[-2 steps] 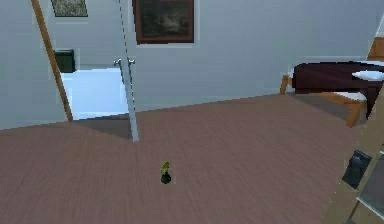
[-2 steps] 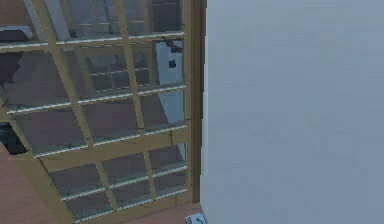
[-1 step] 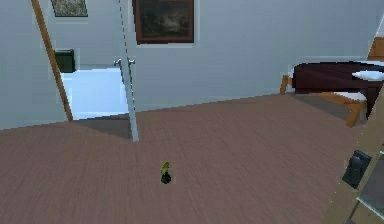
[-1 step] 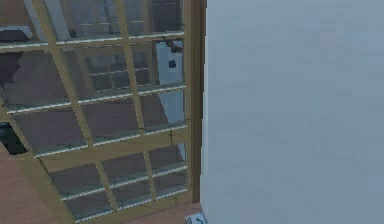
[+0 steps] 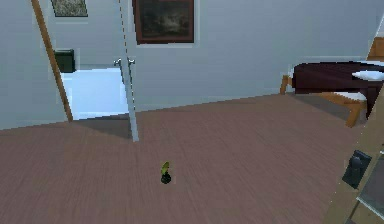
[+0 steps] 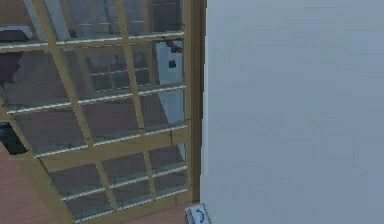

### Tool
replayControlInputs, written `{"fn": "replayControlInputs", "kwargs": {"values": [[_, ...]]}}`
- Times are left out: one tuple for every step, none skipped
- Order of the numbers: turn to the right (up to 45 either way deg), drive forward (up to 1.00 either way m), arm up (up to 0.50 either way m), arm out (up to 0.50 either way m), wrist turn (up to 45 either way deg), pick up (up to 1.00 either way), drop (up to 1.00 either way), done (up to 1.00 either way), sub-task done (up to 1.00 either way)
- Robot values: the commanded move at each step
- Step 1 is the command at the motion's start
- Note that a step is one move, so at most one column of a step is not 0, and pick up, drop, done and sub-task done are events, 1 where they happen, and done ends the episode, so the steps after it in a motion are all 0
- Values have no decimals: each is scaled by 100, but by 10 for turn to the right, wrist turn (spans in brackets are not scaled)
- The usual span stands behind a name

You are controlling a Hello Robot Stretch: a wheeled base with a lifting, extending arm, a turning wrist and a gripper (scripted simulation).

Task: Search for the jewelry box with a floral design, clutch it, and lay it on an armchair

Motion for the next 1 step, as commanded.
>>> {"fn": "replayControlInputs", "kwargs": {"values": [[0,0,50,0,0,0,0,0,0]]}}
